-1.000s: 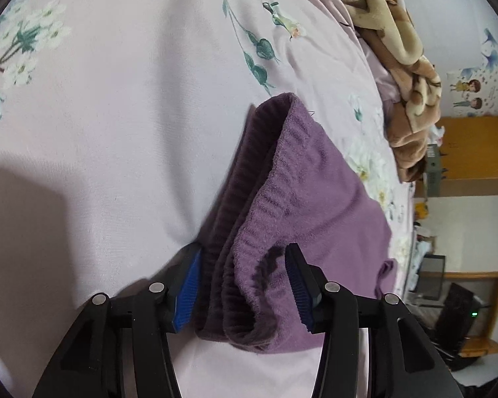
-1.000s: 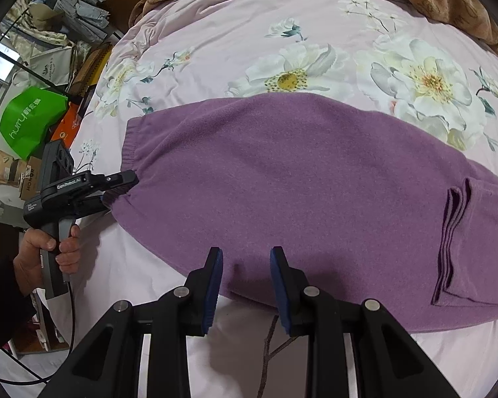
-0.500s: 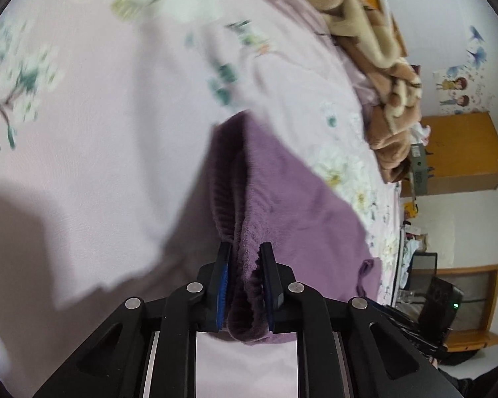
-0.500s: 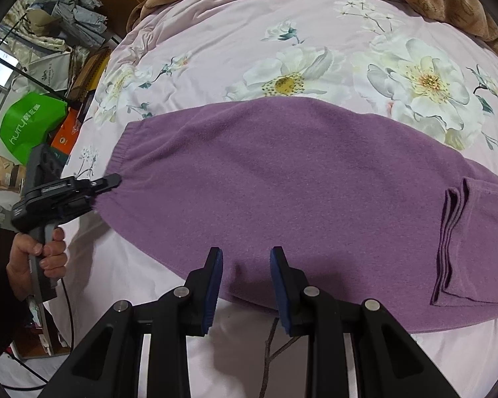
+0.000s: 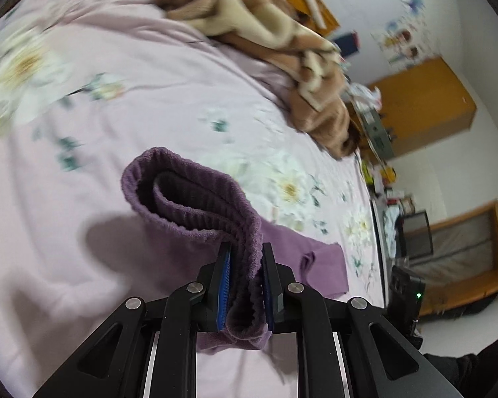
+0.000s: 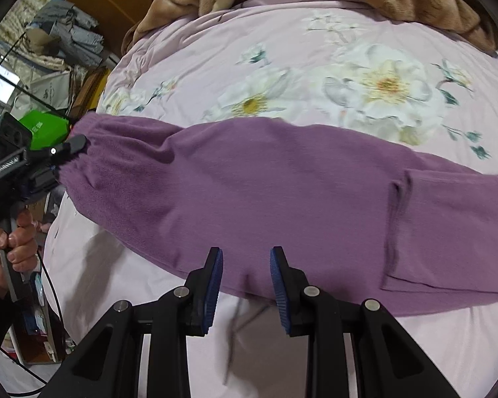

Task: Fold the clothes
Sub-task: 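Grasp the ribbed waistband with the left tool and fold it over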

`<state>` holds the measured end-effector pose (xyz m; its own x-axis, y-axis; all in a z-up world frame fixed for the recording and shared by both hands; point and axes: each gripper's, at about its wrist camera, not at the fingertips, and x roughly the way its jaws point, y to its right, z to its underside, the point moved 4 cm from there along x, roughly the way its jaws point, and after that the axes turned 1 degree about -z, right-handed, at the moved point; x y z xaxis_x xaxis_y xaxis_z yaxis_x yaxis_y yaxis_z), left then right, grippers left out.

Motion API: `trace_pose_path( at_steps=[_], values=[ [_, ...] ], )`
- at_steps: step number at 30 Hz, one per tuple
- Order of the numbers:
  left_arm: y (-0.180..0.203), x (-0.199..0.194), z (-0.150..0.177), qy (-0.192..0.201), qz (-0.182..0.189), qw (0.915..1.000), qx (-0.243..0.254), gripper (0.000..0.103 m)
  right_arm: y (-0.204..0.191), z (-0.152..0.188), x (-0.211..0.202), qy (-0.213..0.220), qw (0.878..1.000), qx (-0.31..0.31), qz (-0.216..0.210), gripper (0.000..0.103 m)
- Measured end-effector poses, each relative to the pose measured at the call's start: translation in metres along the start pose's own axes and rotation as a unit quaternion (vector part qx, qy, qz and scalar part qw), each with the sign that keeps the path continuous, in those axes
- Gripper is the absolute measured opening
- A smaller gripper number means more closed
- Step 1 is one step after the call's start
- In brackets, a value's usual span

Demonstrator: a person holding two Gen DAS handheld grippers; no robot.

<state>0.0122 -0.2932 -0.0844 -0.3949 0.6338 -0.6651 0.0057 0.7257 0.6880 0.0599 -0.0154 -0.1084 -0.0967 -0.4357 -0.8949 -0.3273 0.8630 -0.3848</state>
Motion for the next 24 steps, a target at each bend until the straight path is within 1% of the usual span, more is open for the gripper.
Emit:
trace_pose_path(
  at_steps=[2,5,9,12,13,15,16,17,18,19,21,23,24],
  values=[
    [0.027,0.016,0.000,-0.010,0.004,0.9997,0.021,0.017,0.012,0.004,-0.009,0.005,1.000,0.007,0.001,0.030],
    [0.062,0.051,0.008,-0.037,0.006,0.9980,0.050,0.017,0.034,0.009,-0.023,0.012,1.000,0.017,0.003,0.030],
    [0.098,0.109,0.029,-0.089,-0.003,0.9928,0.080,0.017,0.063,0.017,-0.039,0.022,0.999,0.034,0.005,0.030],
    [0.117,0.164,0.055,-0.140,-0.024,0.9841,0.107,0.017,0.086,0.026,-0.046,0.025,0.998,0.050,0.006,0.030],
    [0.120,0.176,0.060,-0.150,-0.031,0.9818,0.112,0.017,0.093,0.029,-0.047,0.025,0.998,0.055,0.006,0.030],
    [0.120,0.204,0.075,-0.175,-0.062,0.9750,0.123,0.019,0.105,0.035,-0.051,0.024,0.998,0.063,0.007,0.030],
    [0.119,0.211,0.080,-0.182,-0.076,0.9724,0.125,0.020,0.111,0.037,-0.052,0.024,0.997,0.067,0.007,0.030],
    [0.120,0.215,0.083,-0.184,-0.084,0.9720,0.121,0.020,0.115,0.039,-0.053,0.023,0.997,0.070,0.006,0.030],
    [0.122,0.213,0.084,-0.179,-0.086,0.9735,0.114,0.024,0.119,0.041,-0.055,0.023,0.997,0.072,0.005,0.030],
    [0.125,0.208,0.084,-0.173,-0.085,0.9756,0.105,0.031,0.123,0.042,-0.057,0.023,0.997,0.074,0.004,0.030],
    [0.136,0.190,0.083,-0.155,-0.064,0.9819,0.088,0.035,0.128,0.041,-0.060,0.025,0.997,0.076,0.002,0.030],
    [0.145,0.173,0.083,-0.144,-0.051,0.9846,0.085,0.046,0.130,0.037,-0.062,0.028,0.997,0.078,-0.003,0.030],
    [0.149,0.163,0.082,-0.138,-0.047,0.9853,0.089,0.055,0.129,0.033,-0.063,0.031,0.996,0.078,-0.006,0.030]
  ],
)
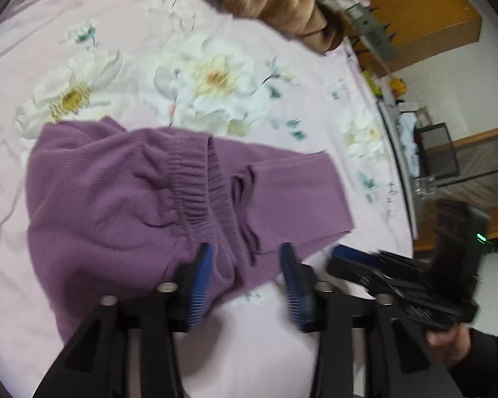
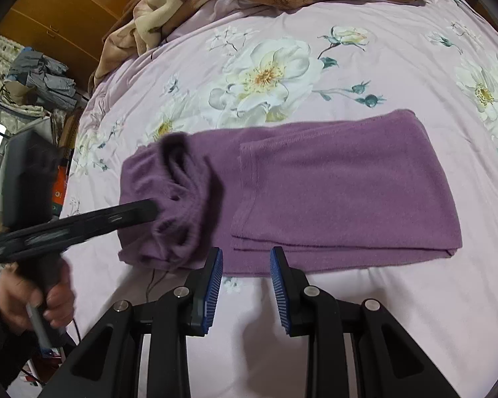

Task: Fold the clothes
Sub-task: 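Grasp the ribbed waistband with the left tool and fold it over, then grasp the folded waistband fabric with the right tool and press it down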

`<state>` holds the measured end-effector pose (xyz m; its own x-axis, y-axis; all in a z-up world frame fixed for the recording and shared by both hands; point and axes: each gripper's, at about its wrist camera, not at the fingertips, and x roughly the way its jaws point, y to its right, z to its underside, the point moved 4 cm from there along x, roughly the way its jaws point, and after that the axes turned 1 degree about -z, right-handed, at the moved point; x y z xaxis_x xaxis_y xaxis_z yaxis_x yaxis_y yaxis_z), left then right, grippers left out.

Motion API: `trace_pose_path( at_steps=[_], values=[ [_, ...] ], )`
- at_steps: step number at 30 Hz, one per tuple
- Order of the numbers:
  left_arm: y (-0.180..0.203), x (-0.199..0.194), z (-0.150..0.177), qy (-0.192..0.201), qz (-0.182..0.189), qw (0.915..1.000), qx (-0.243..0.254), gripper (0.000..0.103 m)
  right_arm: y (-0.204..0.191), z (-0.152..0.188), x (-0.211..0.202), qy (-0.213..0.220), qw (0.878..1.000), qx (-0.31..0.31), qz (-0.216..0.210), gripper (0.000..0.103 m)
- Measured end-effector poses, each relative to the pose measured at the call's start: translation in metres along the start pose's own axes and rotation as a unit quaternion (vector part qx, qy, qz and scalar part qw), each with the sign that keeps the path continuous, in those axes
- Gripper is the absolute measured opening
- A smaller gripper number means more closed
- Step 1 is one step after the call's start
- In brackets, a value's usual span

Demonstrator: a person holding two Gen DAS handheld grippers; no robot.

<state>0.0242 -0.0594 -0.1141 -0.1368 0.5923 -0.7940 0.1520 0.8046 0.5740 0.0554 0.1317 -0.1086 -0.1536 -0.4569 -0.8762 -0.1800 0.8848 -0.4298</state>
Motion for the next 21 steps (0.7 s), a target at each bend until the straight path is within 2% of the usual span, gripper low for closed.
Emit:
trace_pose_path(
  at_steps=[1,3,7,11,15,18,19,20,21],
  values=[
    [-0.001,-0.008,-0.001,0.006,-0.006,1.0000,0.002,0.059,-0.003,-0.003,0.000,0.002,1.000,-0.002,-0.004,0.031],
    [-0.006,-0.022,-0.003,0.019,-0.027,0.9995,0.004,0.061,-0.011,-0.009,0.000,0.005,1.000,-0.009,-0.014,0.032],
    [-0.053,-0.042,-0.014,0.048,-0.088,0.9942,-0.040,0.064,-0.033,-0.024,0.014,-0.001,0.999,-0.035,-0.039,0.033],
    [-0.107,-0.054,-0.028,0.064,-0.110,0.9874,-0.093,0.064,-0.056,-0.041,0.037,-0.015,0.996,-0.063,-0.059,0.035],
    [-0.146,-0.046,-0.043,0.053,-0.095,0.9852,-0.133,0.064,-0.074,-0.059,0.067,-0.031,0.994,-0.075,-0.069,0.035],
    [-0.159,-0.034,-0.052,0.041,-0.076,0.9861,-0.142,0.064,-0.084,-0.069,0.091,-0.043,0.994,-0.073,-0.075,0.035],
    [-0.161,-0.030,-0.054,0.038,-0.070,0.9866,-0.142,0.064,-0.087,-0.072,0.098,-0.047,0.993,-0.071,-0.076,0.033],
    [-0.163,-0.026,-0.056,0.034,-0.066,0.9868,-0.144,0.064,-0.086,-0.076,0.102,-0.044,0.994,-0.064,-0.075,0.007],
    [-0.164,-0.023,-0.059,0.031,-0.061,0.9870,-0.145,0.064,-0.083,-0.080,0.104,-0.037,0.995,-0.053,-0.073,0.005]
  ],
)
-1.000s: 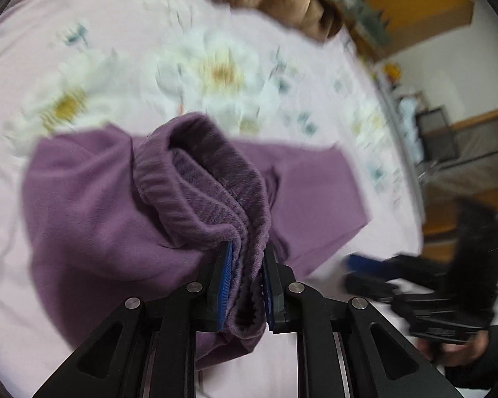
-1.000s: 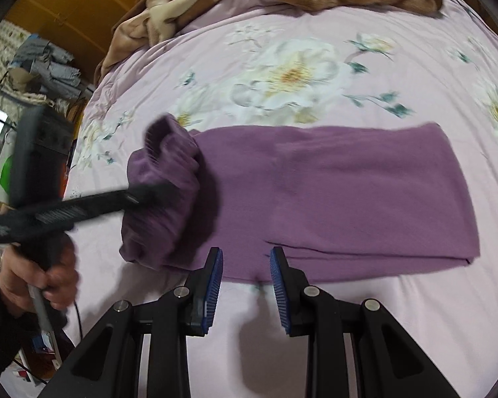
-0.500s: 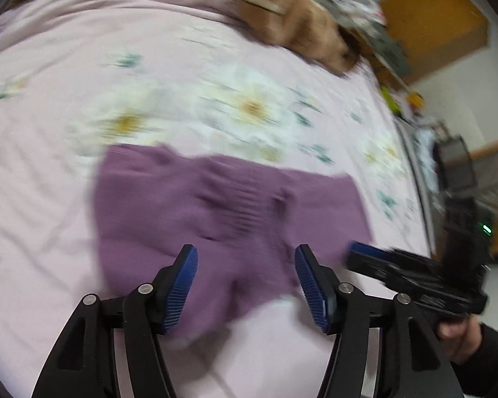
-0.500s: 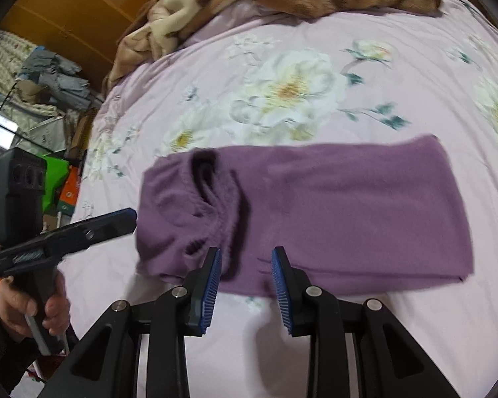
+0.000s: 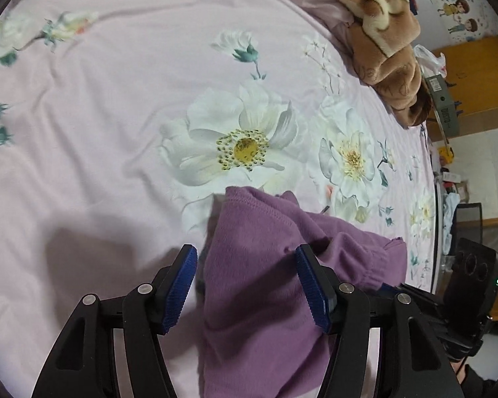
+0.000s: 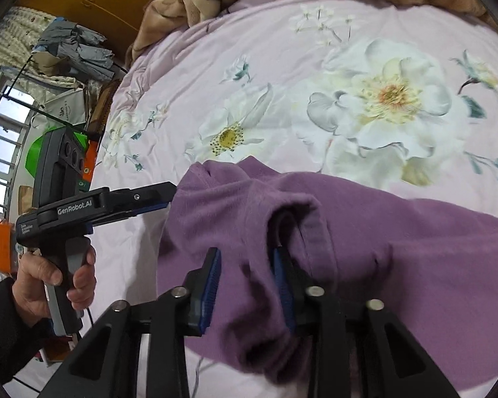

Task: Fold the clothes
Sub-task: 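Grasp the folded waistband fabric with the right tool and press it down, then open both tools and release the folded pants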

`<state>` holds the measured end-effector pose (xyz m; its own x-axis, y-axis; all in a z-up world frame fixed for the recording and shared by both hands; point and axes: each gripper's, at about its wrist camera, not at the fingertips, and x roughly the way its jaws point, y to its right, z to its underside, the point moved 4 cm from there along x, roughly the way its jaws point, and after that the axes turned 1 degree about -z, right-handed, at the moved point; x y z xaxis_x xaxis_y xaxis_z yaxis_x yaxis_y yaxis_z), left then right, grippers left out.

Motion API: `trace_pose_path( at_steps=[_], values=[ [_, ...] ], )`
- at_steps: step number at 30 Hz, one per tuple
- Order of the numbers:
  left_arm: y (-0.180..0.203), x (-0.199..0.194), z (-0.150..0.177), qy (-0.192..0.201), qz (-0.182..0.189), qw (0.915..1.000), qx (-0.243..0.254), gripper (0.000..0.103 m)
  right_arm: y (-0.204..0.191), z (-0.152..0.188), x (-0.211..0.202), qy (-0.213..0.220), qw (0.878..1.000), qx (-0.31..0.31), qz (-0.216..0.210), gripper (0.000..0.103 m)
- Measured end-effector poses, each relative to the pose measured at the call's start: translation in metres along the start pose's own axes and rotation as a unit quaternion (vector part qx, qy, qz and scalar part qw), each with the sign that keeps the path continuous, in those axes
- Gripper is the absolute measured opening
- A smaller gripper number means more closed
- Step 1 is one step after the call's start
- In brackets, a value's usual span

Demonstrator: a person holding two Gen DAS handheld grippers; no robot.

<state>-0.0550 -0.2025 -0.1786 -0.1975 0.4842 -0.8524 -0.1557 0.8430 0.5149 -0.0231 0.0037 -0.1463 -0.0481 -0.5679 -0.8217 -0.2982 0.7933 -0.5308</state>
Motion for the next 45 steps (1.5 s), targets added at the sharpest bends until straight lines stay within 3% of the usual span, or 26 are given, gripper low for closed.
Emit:
trace_pose_path(
  at_steps=[3,6,9,13,14,16,19,22,25,28,31,33,36,40,43,45],
  values=[
    [-0.002,0.008,-0.004,-0.006,0.015,0.9998,-0.007,0.064,0.034,-0.008,-0.012,0.041,0.996,0.082,0.005,0.004],
    [-0.002,0.014,-0.007,-0.015,0.030,0.9994,-0.013,0.064,0.068,0.004,-0.006,0.021,0.990,0.141,0.015,0.004],
    [-0.004,0.015,-0.011,-0.015,0.039,0.9990,-0.019,0.064,0.071,0.014,-0.006,0.015,0.990,0.136,0.024,0.006],
    [-0.007,0.025,-0.018,-0.027,0.069,0.9964,-0.040,0.063,0.073,0.020,-0.007,0.018,0.987,0.161,0.016,0.018],
    [-0.005,0.028,-0.018,-0.030,0.072,0.9964,-0.033,0.060,0.072,0.019,-0.009,0.021,0.986,0.163,0.016,0.019],
    [0.004,0.030,-0.020,-0.030,0.063,0.9976,-0.006,0.036,0.064,0.014,-0.015,0.032,0.988,0.150,0.016,0.019],
    [0.011,0.031,-0.021,-0.025,0.056,0.9980,0.014,0.028,0.053,0.000,-0.021,0.048,0.991,0.126,0.008,0.021],
    [0.011,0.032,-0.021,-0.026,0.047,0.9985,0.015,0.026,0.058,-0.011,-0.009,0.037,0.989,0.140,-0.011,0.022],
    [0.011,0.033,-0.024,-0.021,0.038,0.9990,0.013,0.023,0.074,-0.015,-0.003,0.047,0.983,0.176,-0.018,0.006],
    [0.012,0.036,-0.028,-0.017,0.029,0.9994,0.005,0.023,0.090,-0.008,0.001,0.047,0.974,0.219,-0.019,0.006],
    [0.016,0.030,-0.027,-0.011,0.021,0.9997,-0.001,0.024,0.081,0.000,-0.006,0.047,0.980,0.195,0.013,0.016],
    [0.019,0.014,-0.021,0.005,0.023,0.9997,0.004,0.031,0.070,0.007,-0.020,0.054,0.983,0.171,0.039,0.019],
    [0.016,-0.008,-0.007,0.021,0.019,0.9996,0.006,0.044,0.054,0.027,-0.036,0.054,0.986,0.157,0.036,0.025],
    [0.008,-0.017,0.029,-0.001,0.012,0.9999,0.010,0.056,0.035,0.059,-0.037,0.025,0.990,0.139,0.017,0.030],
    [-0.001,-0.007,0.057,-0.031,0.010,0.9995,0.001,0.058,0.027,0.075,-0.024,0.000,0.993,0.117,0.018,0.031],
    [-0.007,0.002,0.075,-0.052,0.016,0.9985,-0.010,0.058,0.028,0.081,-0.020,-0.004,0.994,0.106,0.022,0.020]
  ],
)
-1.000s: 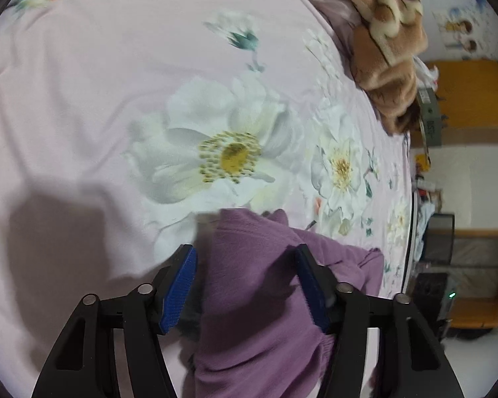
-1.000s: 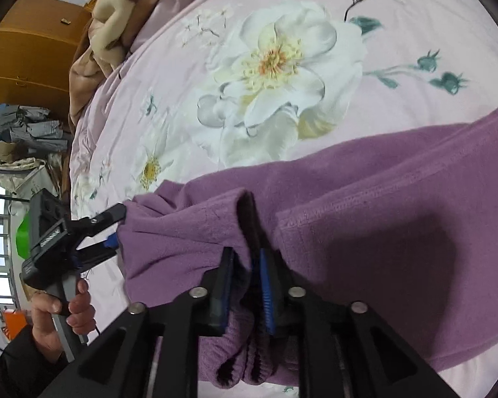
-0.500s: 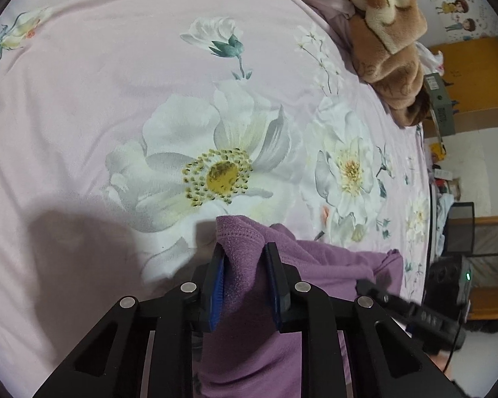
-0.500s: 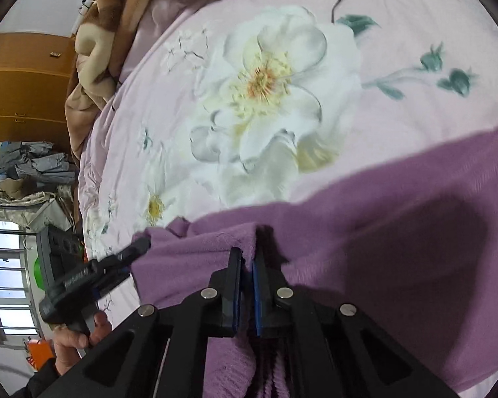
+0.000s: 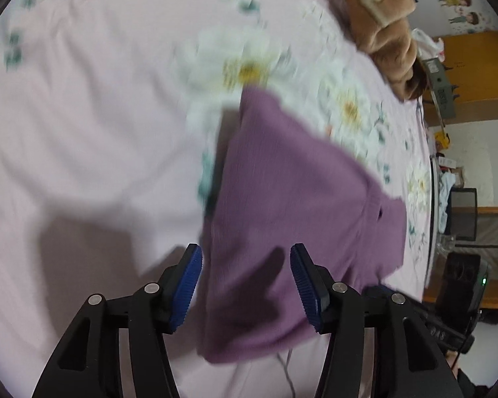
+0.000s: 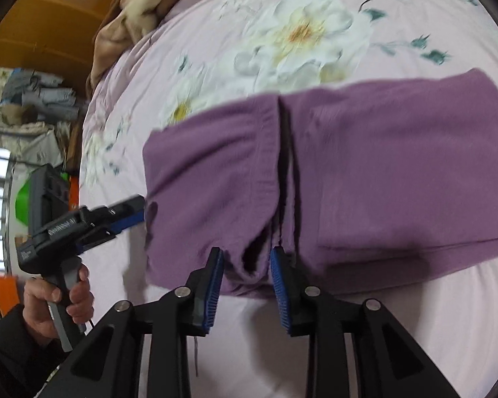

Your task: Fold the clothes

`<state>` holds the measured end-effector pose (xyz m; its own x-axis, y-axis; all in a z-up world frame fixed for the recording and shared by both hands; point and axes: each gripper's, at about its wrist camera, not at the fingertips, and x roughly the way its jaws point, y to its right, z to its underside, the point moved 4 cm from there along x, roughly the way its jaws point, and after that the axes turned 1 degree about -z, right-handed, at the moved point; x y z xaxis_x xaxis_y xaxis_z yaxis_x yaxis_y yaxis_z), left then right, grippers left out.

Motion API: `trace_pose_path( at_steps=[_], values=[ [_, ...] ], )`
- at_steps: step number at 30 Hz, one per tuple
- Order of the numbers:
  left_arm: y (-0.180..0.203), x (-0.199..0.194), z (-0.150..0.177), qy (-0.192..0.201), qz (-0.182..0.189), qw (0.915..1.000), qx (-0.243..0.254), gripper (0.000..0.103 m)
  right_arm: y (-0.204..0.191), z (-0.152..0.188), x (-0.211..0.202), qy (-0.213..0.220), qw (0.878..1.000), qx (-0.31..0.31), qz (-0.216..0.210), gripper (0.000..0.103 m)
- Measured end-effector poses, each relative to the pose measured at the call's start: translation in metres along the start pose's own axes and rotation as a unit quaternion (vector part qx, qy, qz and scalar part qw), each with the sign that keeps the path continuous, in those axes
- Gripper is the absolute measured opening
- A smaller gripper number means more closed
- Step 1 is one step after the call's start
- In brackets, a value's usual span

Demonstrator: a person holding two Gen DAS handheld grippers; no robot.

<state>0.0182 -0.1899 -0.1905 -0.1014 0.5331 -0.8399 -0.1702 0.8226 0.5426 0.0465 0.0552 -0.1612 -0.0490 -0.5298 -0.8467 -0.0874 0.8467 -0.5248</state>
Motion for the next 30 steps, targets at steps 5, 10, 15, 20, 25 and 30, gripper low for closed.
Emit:
trace_pose_path(
  at_steps=[5,10,15,20,25,30],
  values=[
    [-0.005,0.013,0.037,-0.022,0.012,0.9995,-0.017,0.046,0.024,0.006,-0.005,-0.004,0.999,0.014,0.030,0.004],
    [-0.009,0.008,0.044,-0.003,0.024,0.9988,-0.043,0.045,0.006,-0.011,-0.029,0.028,0.998,-0.023,0.042,0.012],
    [-0.017,0.004,0.043,0.001,0.031,0.9978,-0.058,0.047,-0.045,-0.050,-0.017,0.033,0.992,-0.114,0.034,0.034],
    [-0.031,-0.012,0.043,0.019,0.046,0.9955,-0.080,0.047,-0.102,-0.071,0.022,0.000,0.977,-0.212,0.027,0.034],
    [-0.034,-0.008,0.054,0.006,0.067,0.9943,-0.083,0.047,-0.147,-0.080,0.064,-0.021,0.954,-0.296,0.040,0.034],
    [-0.035,-0.002,0.060,0.015,0.086,0.9921,-0.090,0.039,-0.156,-0.094,0.101,-0.047,0.944,-0.321,0.065,0.034]
  ],
)
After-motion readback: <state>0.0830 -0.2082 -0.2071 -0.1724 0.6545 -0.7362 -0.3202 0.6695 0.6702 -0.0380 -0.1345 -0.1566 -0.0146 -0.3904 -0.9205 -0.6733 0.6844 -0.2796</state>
